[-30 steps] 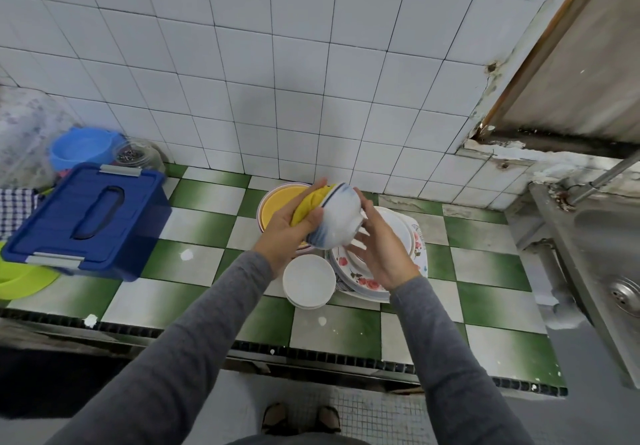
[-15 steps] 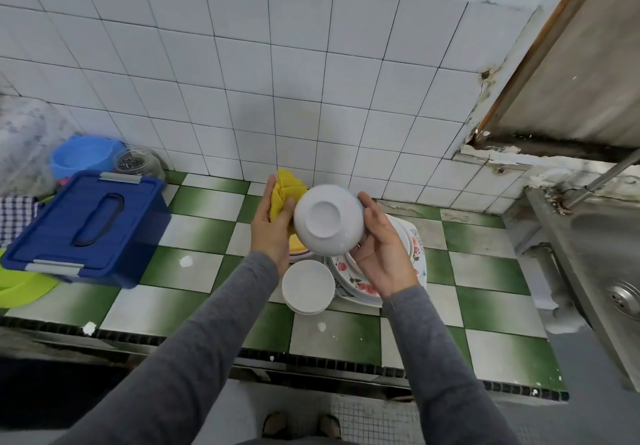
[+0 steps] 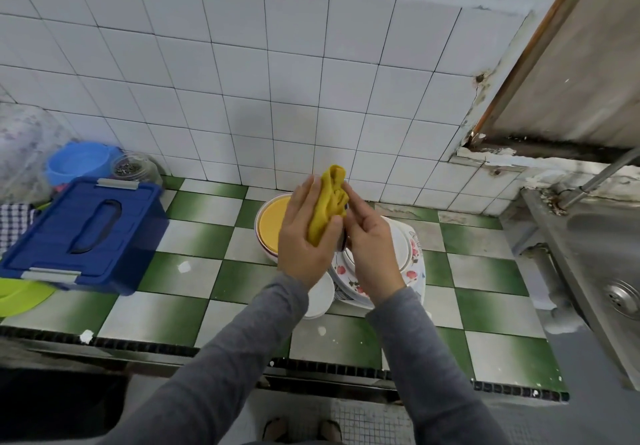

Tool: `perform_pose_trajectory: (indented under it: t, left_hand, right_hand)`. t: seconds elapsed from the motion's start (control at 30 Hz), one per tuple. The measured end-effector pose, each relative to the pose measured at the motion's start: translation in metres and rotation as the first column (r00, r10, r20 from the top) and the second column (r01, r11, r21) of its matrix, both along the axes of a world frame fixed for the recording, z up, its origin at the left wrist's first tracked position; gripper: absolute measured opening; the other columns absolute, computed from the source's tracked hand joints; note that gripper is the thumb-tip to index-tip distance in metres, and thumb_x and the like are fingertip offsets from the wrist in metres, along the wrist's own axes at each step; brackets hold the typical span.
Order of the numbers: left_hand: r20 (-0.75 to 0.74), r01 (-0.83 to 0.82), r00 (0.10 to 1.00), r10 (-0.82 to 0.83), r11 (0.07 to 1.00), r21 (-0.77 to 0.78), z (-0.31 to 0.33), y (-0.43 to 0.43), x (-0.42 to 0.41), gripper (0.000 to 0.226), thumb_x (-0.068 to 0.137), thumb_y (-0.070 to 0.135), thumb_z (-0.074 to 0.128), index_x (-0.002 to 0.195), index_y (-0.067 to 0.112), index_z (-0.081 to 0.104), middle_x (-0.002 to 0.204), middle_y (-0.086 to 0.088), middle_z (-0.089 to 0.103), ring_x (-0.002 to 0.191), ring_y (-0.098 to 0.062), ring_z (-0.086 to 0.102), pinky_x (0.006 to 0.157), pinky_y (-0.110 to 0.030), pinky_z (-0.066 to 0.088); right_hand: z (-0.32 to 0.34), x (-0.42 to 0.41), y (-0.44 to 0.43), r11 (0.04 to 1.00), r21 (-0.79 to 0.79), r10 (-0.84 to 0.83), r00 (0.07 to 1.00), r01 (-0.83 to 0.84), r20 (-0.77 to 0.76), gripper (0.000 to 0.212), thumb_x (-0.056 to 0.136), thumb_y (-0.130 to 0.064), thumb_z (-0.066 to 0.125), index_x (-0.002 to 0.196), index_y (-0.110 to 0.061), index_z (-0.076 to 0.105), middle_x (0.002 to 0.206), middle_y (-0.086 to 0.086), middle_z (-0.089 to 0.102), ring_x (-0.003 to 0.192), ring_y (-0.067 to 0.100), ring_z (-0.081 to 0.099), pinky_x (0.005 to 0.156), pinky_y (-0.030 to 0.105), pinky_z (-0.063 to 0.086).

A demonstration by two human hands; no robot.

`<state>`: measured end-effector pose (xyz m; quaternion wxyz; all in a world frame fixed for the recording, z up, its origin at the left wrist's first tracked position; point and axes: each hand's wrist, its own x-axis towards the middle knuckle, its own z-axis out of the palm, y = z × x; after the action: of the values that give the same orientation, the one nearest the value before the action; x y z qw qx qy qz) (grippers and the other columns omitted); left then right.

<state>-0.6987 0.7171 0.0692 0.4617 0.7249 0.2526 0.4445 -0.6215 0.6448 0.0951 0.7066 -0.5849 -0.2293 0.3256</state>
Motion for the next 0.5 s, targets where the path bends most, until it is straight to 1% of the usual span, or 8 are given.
perform_pose_trajectory:
  t: [0.03,0.07,0.13,0.17,0.27,0.33,0.4,0.5]
  left_hand:
    - [-0.032,0.031,0.999,-0.03,0.999,0.034,-0.001,0.0,0.002,0.062,0.095,0.045,0.051,0.149,0.017,0.039,0.154,0.0,0.041,0.143,-0.01,0.035,0.117,-0.027,0.032]
    - [-0.039,0.04,0.998,-0.04,0.999,-0.003,0.0,0.002,0.004,0.063,0.095,0.051,0.046,0.149,0.021,0.037,0.156,0.0,0.038,0.146,-0.013,0.032,0.119,-0.033,0.03]
    - [-0.025,0.01,1.0,-0.012,0.997,-0.077,0.004,0.007,0.008,0.056,0.097,0.054,0.039,0.146,0.027,0.041,0.156,0.002,0.039,0.146,-0.013,0.032,0.119,-0.042,0.032]
    - [-0.043,-0.031,0.999,0.028,0.997,-0.074,0.008,0.012,0.01,0.052,0.099,0.052,0.038,0.144,0.028,0.047,0.155,0.003,0.04,0.146,-0.015,0.032,0.117,-0.045,0.034]
    - [-0.134,-0.103,0.986,0.097,0.994,-0.037,0.016,0.033,0.011,0.049,0.098,0.054,0.036,0.134,0.03,0.06,0.154,0.006,0.042,0.144,-0.019,0.035,0.113,-0.047,0.039]
    - [-0.134,-0.054,0.99,0.05,0.998,-0.027,0.019,0.041,0.01,0.041,0.1,0.046,0.038,0.133,0.032,0.057,0.148,0.003,0.05,0.138,-0.017,0.044,0.111,-0.046,0.042]
    - [-0.095,0.001,0.995,0.008,0.996,0.088,0.02,0.04,0.007,0.039,0.102,0.035,0.04,0.136,0.024,0.056,0.143,-0.002,0.056,0.131,-0.016,0.051,0.108,-0.043,0.044]
    - [-0.109,0.014,0.994,0.022,0.948,0.318,0.012,0.031,0.003,0.043,0.102,0.03,0.04,0.138,0.013,0.056,0.146,-0.004,0.051,0.135,-0.022,0.048,0.109,-0.047,0.043]
  right_hand:
    - [0.001,-0.004,0.001,1.0,0.002,-0.014,1.0,0.014,0.013,0.04,0.106,-0.009,0.043,0.133,-0.035,0.056,0.136,0.005,0.062,0.121,0.017,0.062,0.099,0.036,0.055]
    - [0.002,-0.005,0.002,0.999,0.0,-0.035,0.999,0.035,0.028,0.04,0.106,-0.009,0.043,0.135,-0.034,0.055,0.135,0.007,0.063,0.12,0.016,0.063,0.099,0.036,0.054]
    - [0.004,-0.006,0.004,0.998,-0.006,-0.064,0.996,0.065,0.063,0.041,0.106,-0.007,0.043,0.14,-0.026,0.053,0.134,0.003,0.063,0.12,0.014,0.062,0.1,0.031,0.053]
    - [0.005,-0.006,0.003,0.998,-0.012,-0.064,0.993,0.065,0.097,0.041,0.106,-0.007,0.043,0.142,-0.023,0.053,0.134,0.0,0.062,0.122,0.014,0.061,0.1,0.028,0.053]
    - [0.007,-0.008,0.002,0.997,-0.037,-0.053,0.98,0.062,0.194,0.038,0.106,-0.011,0.043,0.142,-0.019,0.054,0.133,-0.003,0.061,0.121,0.012,0.06,0.097,0.025,0.053]
    - [0.006,-0.008,0.002,0.997,-0.024,-0.073,0.978,0.08,0.194,0.037,0.106,-0.011,0.043,0.141,-0.017,0.055,0.134,-0.002,0.06,0.121,0.013,0.059,0.096,0.026,0.054]
    - [0.006,-0.006,0.004,0.995,-0.001,-0.097,0.981,0.098,0.166,0.037,0.106,-0.009,0.042,0.14,-0.016,0.056,0.134,-0.001,0.061,0.121,0.016,0.06,0.096,0.027,0.054]
    - [0.009,-0.004,0.008,0.995,0.018,-0.101,0.99,0.1,0.093,0.036,0.106,-0.008,0.041,0.139,-0.014,0.056,0.134,0.004,0.063,0.12,0.018,0.062,0.096,0.031,0.055]
